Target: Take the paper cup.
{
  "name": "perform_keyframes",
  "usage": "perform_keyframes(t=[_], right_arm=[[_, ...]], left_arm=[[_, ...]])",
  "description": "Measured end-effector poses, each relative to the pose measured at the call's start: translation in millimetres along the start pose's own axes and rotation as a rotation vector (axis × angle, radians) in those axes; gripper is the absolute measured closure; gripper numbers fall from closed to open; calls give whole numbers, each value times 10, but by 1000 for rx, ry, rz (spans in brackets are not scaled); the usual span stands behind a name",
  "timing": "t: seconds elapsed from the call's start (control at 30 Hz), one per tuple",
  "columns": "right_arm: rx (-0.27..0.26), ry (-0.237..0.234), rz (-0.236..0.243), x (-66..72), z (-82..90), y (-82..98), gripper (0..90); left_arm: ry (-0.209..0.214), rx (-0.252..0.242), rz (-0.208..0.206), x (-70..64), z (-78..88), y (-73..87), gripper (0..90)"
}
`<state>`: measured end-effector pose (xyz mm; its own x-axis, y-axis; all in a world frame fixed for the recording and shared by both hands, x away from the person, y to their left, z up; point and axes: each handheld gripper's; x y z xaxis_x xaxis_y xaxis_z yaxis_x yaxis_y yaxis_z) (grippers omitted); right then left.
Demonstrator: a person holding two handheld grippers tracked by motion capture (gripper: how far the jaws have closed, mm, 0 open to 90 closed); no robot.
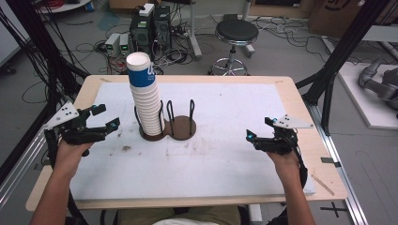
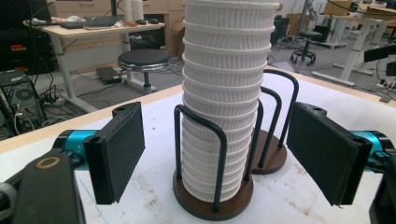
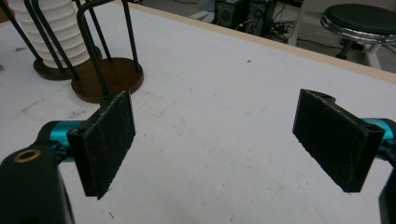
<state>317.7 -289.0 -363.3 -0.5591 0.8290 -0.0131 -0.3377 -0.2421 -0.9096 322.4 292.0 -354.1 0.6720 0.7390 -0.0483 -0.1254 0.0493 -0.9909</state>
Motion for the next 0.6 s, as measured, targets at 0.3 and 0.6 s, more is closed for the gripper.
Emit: perform_keyframes(t=[0.3, 0.6], right_arm=[[-17, -38, -5, 47, -27, -25, 132], [-25, -24, -8, 83, -17, -37, 133]], left_arm=[[6, 6, 7, -1, -50, 10, 192], [9, 8, 6, -9, -40, 20, 192]])
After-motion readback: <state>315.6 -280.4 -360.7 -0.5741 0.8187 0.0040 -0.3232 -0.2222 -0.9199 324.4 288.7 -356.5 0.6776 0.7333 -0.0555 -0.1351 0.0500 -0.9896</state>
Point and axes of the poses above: each handheld gripper's, and its own axes: z roughly backward along the jaws, y roughly out of its underside, x roughly to its left, and after that the axes turned 2 degrees about -x, right-handed
